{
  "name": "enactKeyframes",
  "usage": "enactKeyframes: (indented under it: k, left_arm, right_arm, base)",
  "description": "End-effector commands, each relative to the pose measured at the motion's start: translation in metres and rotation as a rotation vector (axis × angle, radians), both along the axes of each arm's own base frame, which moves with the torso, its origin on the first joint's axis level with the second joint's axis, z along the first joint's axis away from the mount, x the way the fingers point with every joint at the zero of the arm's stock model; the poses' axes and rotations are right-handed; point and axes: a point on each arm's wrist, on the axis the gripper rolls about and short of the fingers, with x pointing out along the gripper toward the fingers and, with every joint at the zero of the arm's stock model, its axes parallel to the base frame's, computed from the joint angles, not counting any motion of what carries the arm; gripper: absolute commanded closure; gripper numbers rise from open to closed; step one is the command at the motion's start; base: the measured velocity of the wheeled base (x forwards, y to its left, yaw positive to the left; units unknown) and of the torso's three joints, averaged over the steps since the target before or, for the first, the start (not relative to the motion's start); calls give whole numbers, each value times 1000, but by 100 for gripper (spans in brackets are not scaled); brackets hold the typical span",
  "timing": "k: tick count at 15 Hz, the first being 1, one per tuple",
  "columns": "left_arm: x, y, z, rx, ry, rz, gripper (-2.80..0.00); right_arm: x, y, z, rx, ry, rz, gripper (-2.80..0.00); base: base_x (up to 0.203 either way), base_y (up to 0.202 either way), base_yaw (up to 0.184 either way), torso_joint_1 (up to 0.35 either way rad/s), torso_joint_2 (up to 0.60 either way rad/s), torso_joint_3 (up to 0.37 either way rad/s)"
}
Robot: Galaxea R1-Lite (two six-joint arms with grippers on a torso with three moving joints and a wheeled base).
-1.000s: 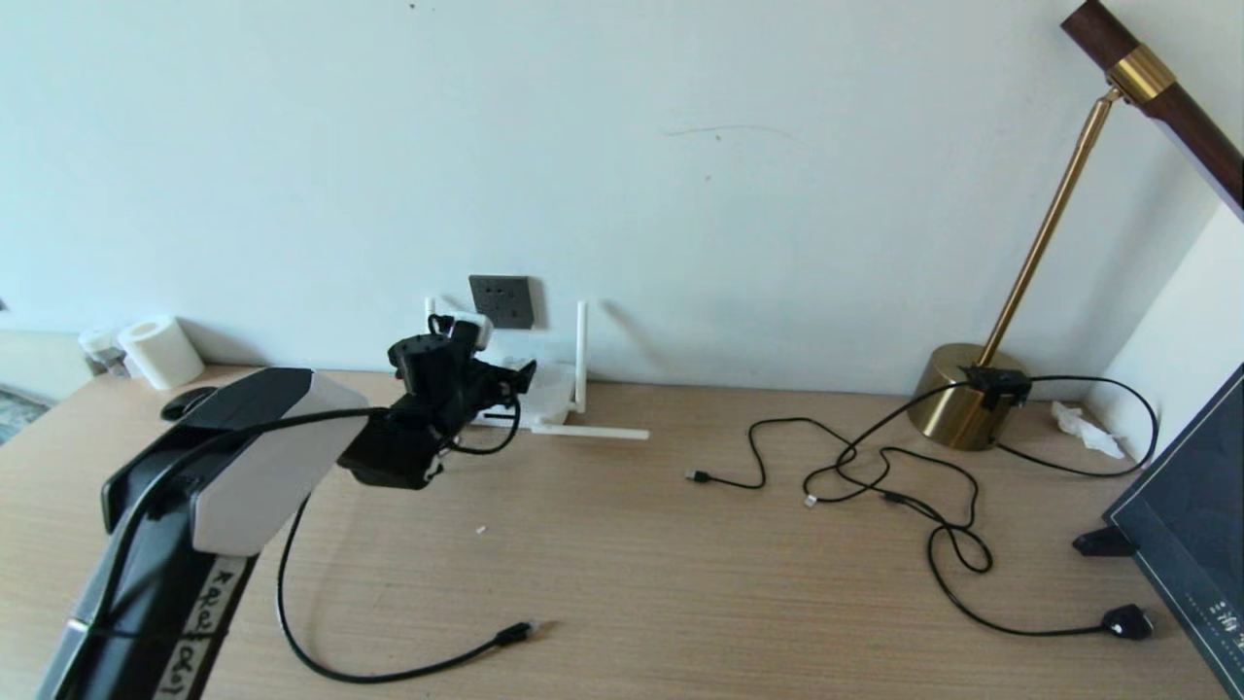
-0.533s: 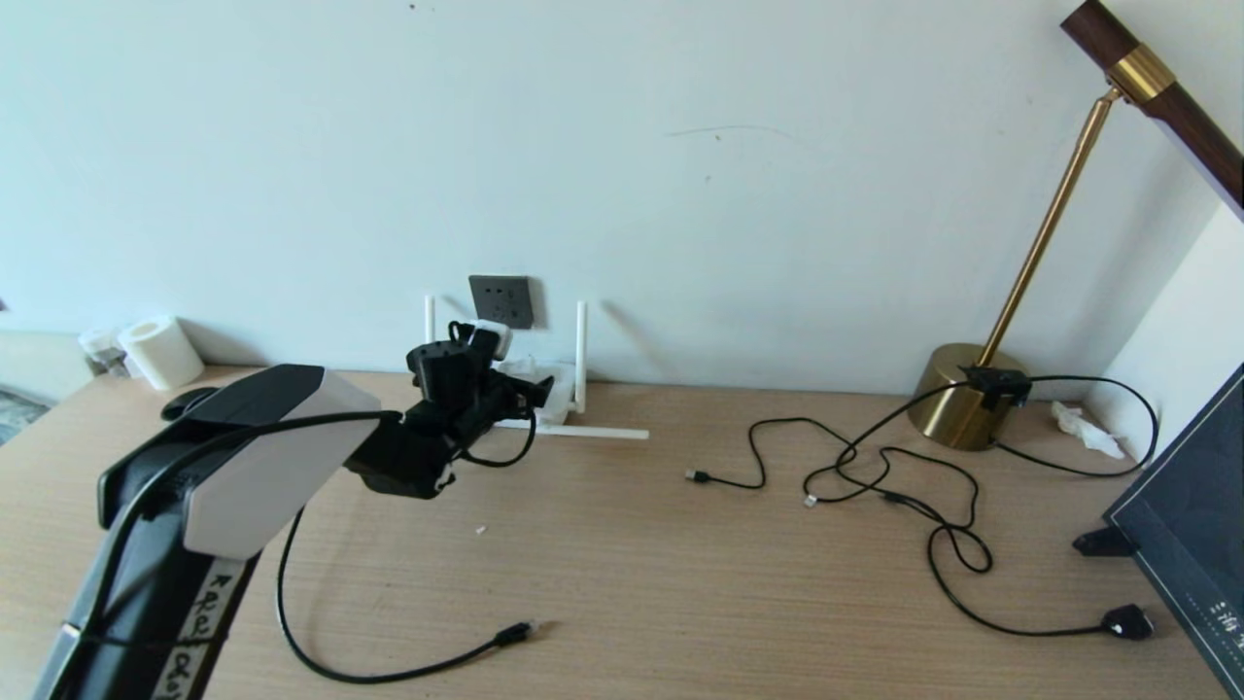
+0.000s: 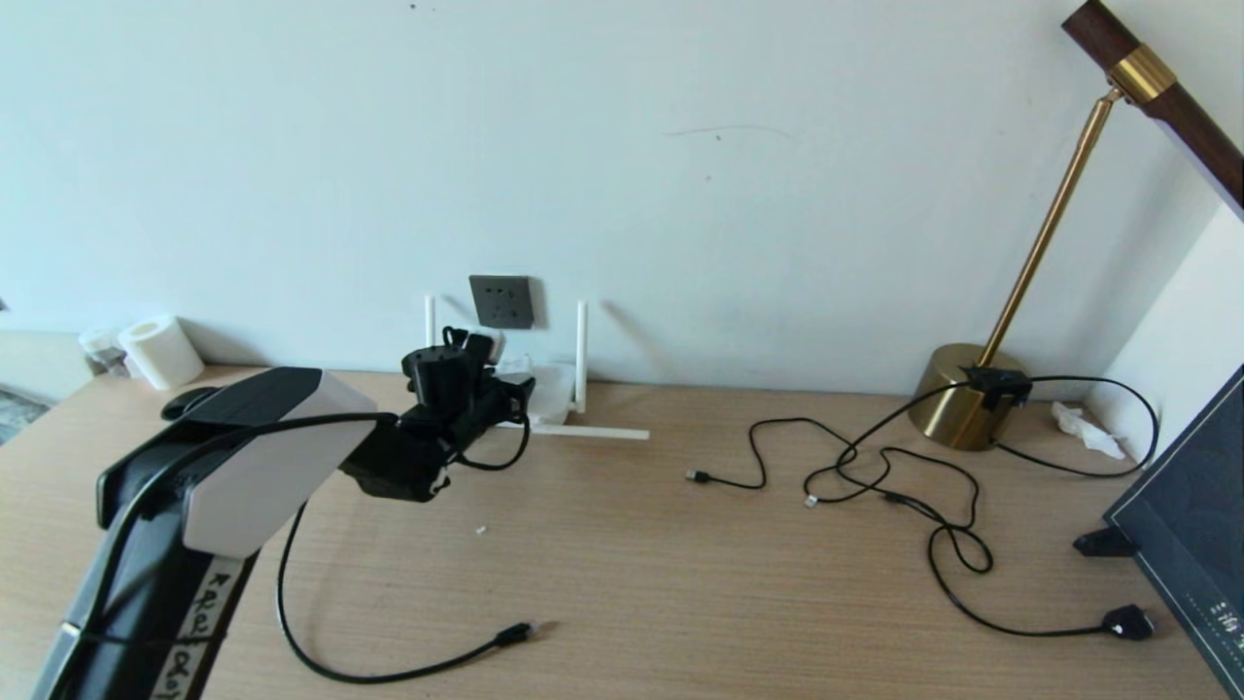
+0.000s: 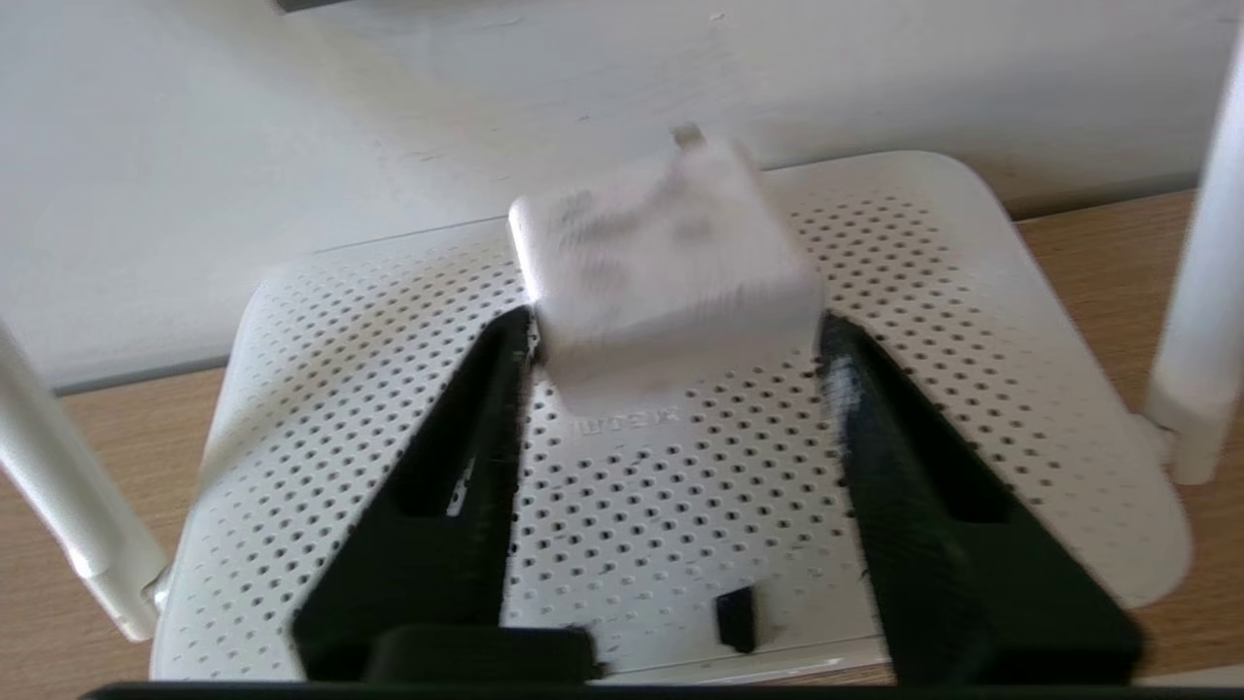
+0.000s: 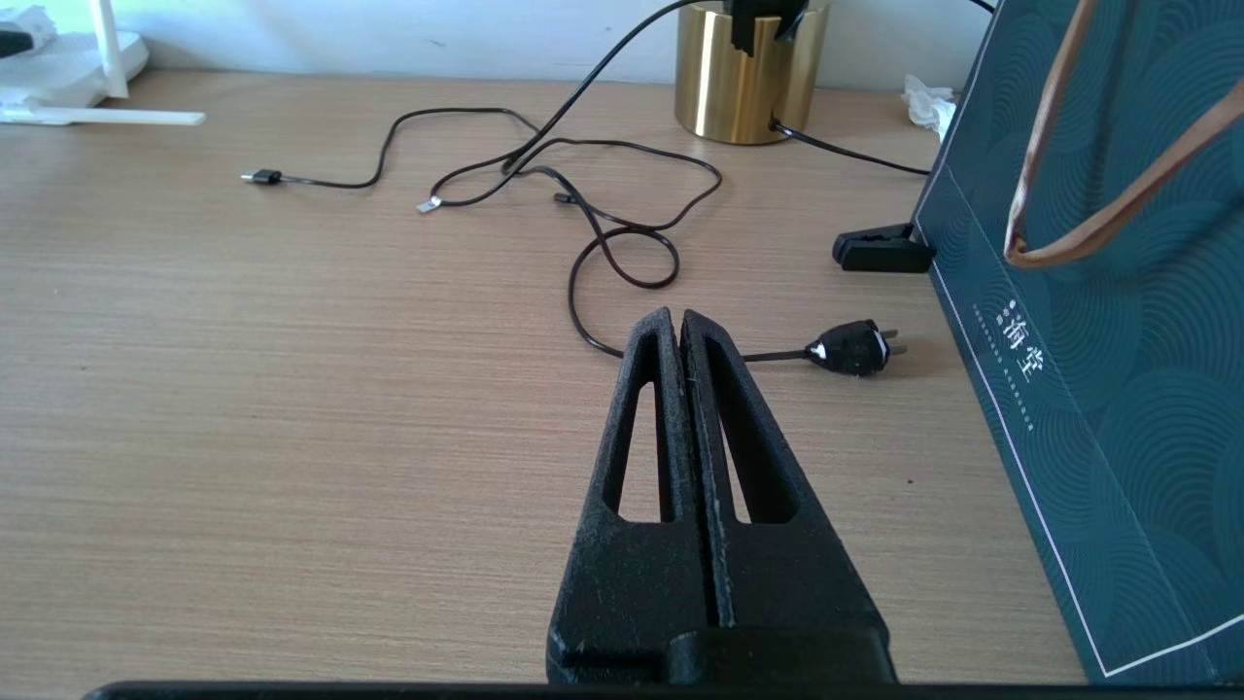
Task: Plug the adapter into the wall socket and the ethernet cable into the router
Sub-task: Plug plug into socket
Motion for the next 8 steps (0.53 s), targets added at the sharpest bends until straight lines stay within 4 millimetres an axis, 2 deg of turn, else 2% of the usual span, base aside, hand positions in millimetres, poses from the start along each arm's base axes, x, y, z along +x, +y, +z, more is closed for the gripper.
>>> enactKeyframes:
  k: [1, 5, 8]
  left_arm:
    - [0, 0, -1, 0, -2, 0, 0]
    - [-4, 0, 4, 0, -3, -2, 0]
    - [-27, 3, 43, -8, -27, -14, 0]
  right_arm:
    - [0, 0, 0, 0, 0, 0, 0]
    - [0, 0, 0, 0, 0, 0, 0]
    - [0, 0, 0, 0, 0, 0, 0]
  base:
    - [0, 0, 0, 0, 0, 0]
    - [0, 0, 0, 0, 0, 0]
    - [0, 0, 0, 0, 0, 0]
